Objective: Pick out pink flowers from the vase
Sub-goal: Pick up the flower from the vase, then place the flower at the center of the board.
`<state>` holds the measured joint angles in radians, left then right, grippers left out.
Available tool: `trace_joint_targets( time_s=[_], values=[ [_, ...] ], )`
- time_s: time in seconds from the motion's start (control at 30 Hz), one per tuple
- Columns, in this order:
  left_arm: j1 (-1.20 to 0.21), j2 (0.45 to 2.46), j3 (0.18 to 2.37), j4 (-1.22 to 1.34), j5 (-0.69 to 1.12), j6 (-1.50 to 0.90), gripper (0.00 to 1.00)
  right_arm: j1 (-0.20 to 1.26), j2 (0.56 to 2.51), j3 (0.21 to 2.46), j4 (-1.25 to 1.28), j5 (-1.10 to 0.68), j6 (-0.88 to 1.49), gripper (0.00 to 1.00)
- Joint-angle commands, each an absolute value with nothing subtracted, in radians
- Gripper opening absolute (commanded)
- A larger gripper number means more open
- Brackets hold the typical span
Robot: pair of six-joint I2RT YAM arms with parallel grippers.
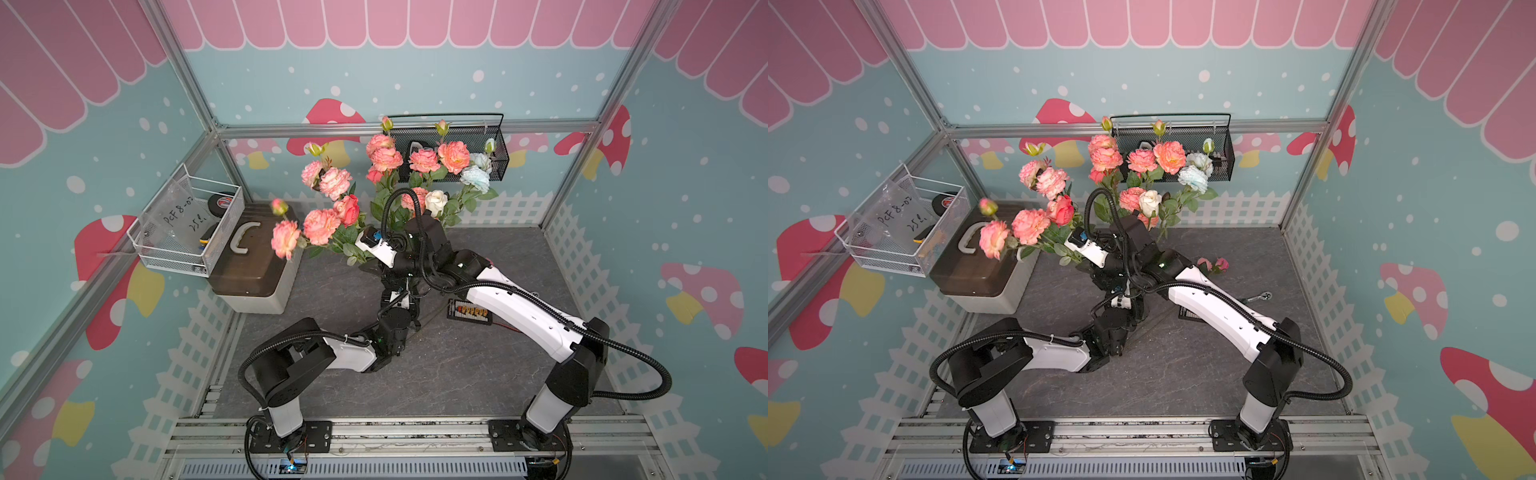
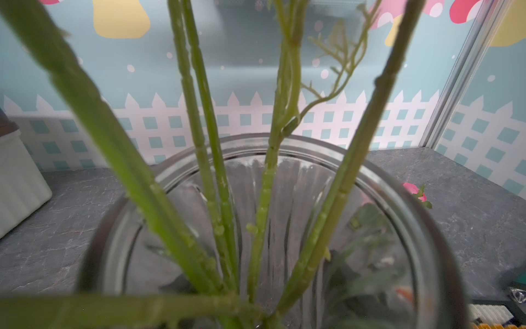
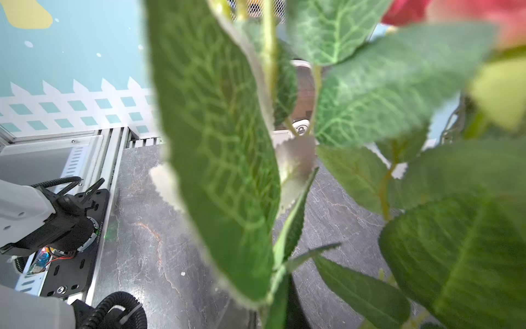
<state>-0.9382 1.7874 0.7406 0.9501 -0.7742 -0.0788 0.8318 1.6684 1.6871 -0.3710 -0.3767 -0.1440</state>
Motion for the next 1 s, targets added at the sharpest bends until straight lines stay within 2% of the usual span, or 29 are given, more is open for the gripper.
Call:
trace_joint_targets(
  time_s=[0.0,0.23,0.57,0.7,0.97],
  values=[
    [-0.946,1.855,0.713,0.791,-0.738,-0.124,0.0,0.842,1.527,1.632,-0.296,-0.366,-0.141,0.0],
    [-0.945,1.858,0.71,0.784,-0.744,-0.121,0.0,0.824,1.297,1.568,-0.181,-0.208,-0.163,0.0],
    [-0.945,1.855,0.712,0.767,-0.746,-0.131,0.0,0.734,1.049,1.433,0.026,0.077,-0.065,0.0],
    [-0.945,1.856,0.715,0.763,-0.749,-0.133,0.0,0.703,0.946,1.356,0.08,0.29,-0.028,0.0],
    [-0.945,1.853,0.712,0.769,-0.75,-0.129,0.0,0.593,0.807,1.263,0.034,0.727,0.002,0.0]
  ],
)
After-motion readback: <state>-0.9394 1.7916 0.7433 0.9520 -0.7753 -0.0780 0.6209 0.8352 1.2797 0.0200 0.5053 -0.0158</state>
